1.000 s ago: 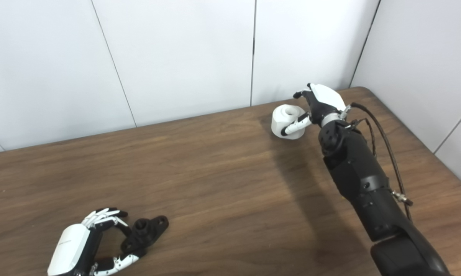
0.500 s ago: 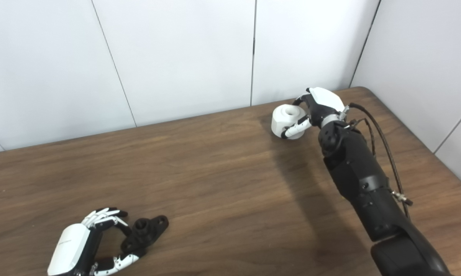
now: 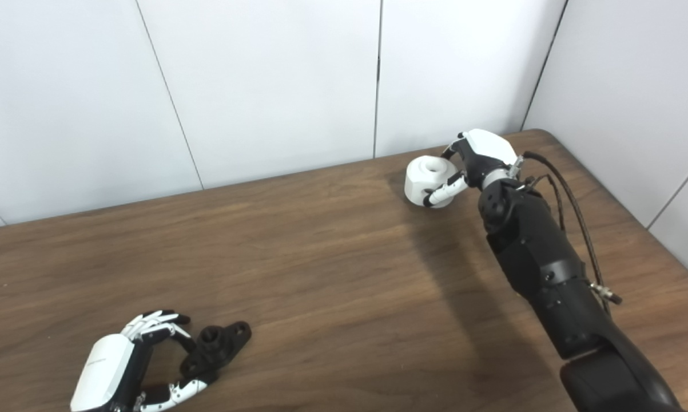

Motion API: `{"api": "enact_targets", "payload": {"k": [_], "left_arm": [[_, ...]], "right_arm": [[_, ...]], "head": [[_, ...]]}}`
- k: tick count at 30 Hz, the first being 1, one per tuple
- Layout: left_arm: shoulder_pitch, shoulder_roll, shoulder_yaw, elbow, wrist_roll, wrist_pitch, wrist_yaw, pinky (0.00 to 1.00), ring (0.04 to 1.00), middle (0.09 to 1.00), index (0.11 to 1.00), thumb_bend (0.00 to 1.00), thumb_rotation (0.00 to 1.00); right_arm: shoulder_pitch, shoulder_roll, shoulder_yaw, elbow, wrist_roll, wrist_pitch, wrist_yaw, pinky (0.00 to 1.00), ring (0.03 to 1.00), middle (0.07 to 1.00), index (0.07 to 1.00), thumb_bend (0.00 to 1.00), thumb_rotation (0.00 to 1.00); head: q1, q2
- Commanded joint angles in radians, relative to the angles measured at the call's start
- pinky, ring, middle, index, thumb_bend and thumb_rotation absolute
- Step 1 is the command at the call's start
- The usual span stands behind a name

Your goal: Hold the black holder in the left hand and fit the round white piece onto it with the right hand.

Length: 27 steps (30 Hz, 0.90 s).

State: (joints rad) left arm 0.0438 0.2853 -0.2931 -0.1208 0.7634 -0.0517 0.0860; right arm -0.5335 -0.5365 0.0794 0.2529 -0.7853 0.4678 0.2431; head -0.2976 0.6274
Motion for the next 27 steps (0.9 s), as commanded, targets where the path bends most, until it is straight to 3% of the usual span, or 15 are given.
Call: {"api": "enact_targets", "payload": {"k": [1,27], "left_arm": [[0.033,0.013,-0.005,0.006,0.026,0.024,-0.032,0.88,0.828,0.755,0.485,0.52,0.04],[0.036,0.01,0.001,-0.007,0.027,0.031,-0.038,0.88,0.818,0.749,0.485,0.52,0.04]], "right_arm": [[-0.045,-0.036,-0.002,-0.024,0.004,-0.011,-0.036,1.0,1.0,0.955,0.659,0.84,0.26],[-0.044,-0.045,0.004,-0.011,0.028,-0.002,-0.044,1.0,1.0,0.926,0.643,0.84,0.25]], "head": [[-0.001,0.002],[0.003,0.007]]}}
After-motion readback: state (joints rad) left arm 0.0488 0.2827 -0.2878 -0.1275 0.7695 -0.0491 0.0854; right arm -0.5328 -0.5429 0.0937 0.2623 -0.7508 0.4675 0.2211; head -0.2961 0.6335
